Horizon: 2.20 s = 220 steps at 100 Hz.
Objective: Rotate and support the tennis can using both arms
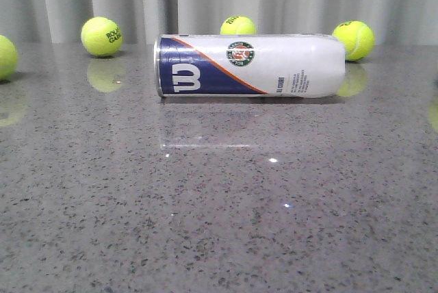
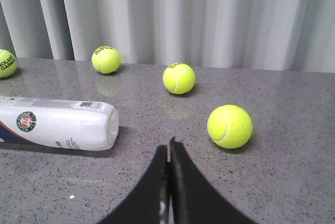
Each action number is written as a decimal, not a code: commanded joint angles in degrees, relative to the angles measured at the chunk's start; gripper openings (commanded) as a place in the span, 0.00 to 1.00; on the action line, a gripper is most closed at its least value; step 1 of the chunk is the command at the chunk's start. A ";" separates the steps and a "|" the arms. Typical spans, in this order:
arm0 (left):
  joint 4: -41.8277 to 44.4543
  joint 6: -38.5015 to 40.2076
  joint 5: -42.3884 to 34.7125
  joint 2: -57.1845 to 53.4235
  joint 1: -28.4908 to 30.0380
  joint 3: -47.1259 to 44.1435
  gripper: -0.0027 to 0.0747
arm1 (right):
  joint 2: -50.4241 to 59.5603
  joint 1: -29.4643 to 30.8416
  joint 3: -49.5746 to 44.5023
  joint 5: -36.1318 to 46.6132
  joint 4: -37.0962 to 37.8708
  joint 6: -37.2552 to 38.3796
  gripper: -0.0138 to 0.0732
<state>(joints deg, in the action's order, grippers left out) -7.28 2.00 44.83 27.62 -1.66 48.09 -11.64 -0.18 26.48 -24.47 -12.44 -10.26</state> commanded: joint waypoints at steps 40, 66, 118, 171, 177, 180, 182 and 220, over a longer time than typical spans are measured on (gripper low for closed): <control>-2.06 -0.69 0.93 10.42 0.22 3.06 0.12 | -0.51 0.42 1.37 4.22 -0.49 -0.20 0.08; -2.06 -0.83 3.47 10.52 0.22 3.06 0.74 | -0.51 0.42 1.37 4.22 -0.49 -0.20 0.08; -31.39 -17.84 2.02 20.46 0.22 3.06 0.89 | -0.51 0.42 1.37 4.22 -0.49 -0.20 0.08; -65.54 -52.64 13.28 51.52 0.22 10.93 0.89 | -0.51 0.42 1.37 4.22 -0.49 -0.20 0.08; -66.16 -52.74 14.62 54.55 0.22 12.89 0.89 | -0.51 0.42 1.37 4.22 -0.49 -0.20 0.08; -66.42 -52.74 15.21 55.79 0.22 13.75 0.89 | -0.51 0.42 1.37 4.22 -0.49 -0.20 0.08; -66.56 -52.76 15.66 56.68 0.22 14.33 0.89 | -0.51 0.42 1.37 4.22 -0.49 -0.20 0.08; -67.73 -52.86 16.76 66.12 -5.40 21.20 0.89 | -0.51 0.42 1.37 4.22 -0.49 -0.20 0.08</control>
<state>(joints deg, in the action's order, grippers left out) -70.57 -50.42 59.72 94.23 -5.17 66.64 -11.64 -0.18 26.48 -24.50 -12.44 -10.16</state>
